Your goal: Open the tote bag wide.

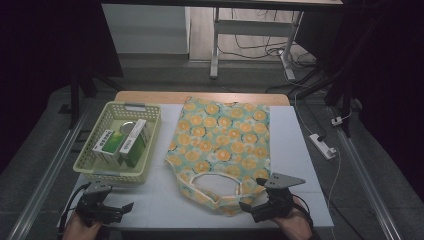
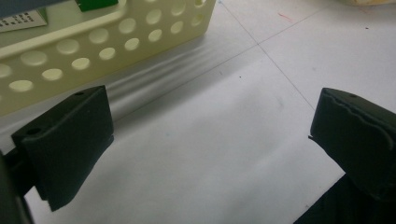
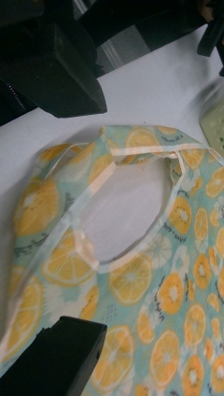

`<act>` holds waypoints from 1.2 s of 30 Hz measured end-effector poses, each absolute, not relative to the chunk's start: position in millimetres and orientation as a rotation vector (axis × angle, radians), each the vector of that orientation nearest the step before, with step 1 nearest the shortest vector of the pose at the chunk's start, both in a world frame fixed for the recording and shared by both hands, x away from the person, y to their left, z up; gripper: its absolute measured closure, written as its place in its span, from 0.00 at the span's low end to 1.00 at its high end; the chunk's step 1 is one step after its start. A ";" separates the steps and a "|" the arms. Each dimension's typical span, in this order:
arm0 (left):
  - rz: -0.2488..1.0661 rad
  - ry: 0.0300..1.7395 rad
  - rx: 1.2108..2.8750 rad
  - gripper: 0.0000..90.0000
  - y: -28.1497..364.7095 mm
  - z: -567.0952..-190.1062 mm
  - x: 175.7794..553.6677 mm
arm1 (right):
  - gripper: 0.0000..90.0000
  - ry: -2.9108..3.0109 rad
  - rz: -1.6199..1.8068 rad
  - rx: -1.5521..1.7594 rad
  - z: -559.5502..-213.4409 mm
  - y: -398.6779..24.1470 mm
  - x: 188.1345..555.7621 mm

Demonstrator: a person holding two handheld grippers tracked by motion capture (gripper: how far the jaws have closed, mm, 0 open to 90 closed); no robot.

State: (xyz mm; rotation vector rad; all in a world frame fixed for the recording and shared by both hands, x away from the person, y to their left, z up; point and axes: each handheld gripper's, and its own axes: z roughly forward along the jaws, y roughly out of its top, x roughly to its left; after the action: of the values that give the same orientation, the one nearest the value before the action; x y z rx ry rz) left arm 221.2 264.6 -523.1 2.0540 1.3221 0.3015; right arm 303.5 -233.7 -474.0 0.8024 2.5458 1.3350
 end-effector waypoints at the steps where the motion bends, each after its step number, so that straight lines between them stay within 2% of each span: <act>1: 0.302 1.322 2.054 0.00 264.6 -523.1 221.2 | 0.00 2.546 1.335 0.802 -474.0 -233.7 303.5; 16: 0.307 1.313 2.035 0.00 266.3 -522.4 219.9 | 0.00 2.625 1.245 0.705 -473.6 -190.7 310.2; 36: 0.304 1.318 2.022 0.00 267.8 -522.4 219.8 | 0.00 2.804 1.211 0.487 -488.1 -125.4 293.8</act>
State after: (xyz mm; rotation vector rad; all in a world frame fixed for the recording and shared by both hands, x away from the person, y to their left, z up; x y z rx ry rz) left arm 219.8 267.8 -522.4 2.0220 1.3177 0.3042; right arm 293.8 -125.4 -488.1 0.4871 2.8039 1.2108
